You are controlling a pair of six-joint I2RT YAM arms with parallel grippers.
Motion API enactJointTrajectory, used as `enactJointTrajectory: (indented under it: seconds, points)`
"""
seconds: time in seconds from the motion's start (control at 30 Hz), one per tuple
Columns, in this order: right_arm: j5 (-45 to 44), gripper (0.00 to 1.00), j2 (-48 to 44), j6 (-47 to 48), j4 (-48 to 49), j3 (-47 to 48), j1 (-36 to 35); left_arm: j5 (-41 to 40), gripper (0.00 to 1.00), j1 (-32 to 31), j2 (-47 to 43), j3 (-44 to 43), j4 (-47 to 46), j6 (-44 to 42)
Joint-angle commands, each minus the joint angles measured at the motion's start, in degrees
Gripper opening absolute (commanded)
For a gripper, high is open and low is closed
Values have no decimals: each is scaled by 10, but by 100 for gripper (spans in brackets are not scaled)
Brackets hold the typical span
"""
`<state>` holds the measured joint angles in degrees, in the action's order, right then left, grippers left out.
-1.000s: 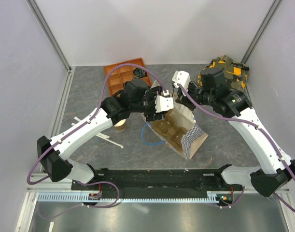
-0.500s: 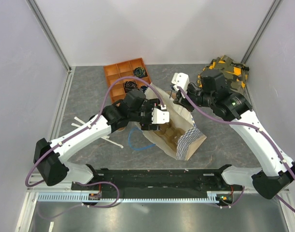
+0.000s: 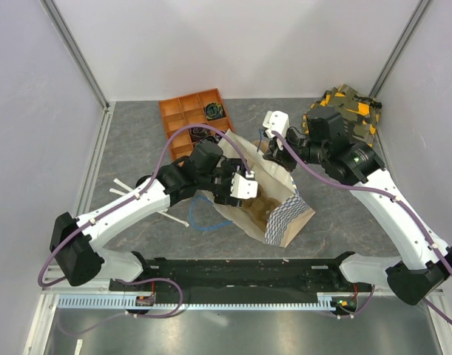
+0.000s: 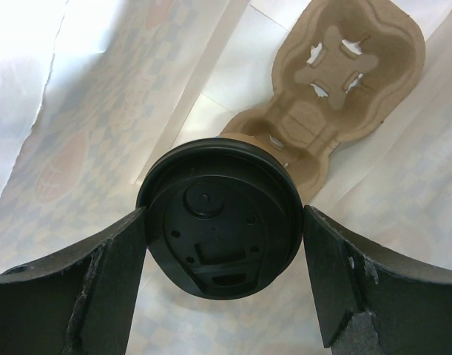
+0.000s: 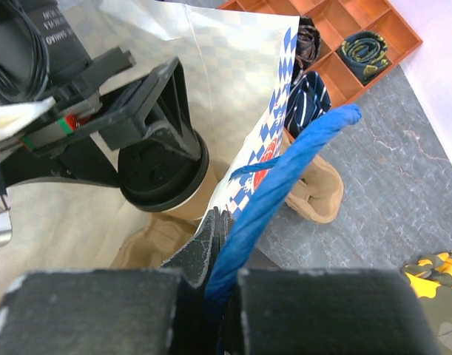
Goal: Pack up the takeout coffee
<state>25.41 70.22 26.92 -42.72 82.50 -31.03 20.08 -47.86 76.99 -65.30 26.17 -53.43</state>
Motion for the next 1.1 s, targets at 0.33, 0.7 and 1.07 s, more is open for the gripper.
enactJointTrajectory:
  seconds: [0.33, 0.7, 1.07]
  points:
    - [32, 0, -25, 24, 60, -8, -3, 30, 36, -4, 50, -55, 40, -52]
    - [54, 0, -28, 71, 48, -8, -3, 31, 35, -3, 64, -48, 48, -56]
    - [88, 0, -45, 106, 27, -26, -3, 3, 33, -7, 76, -22, -2, -63]
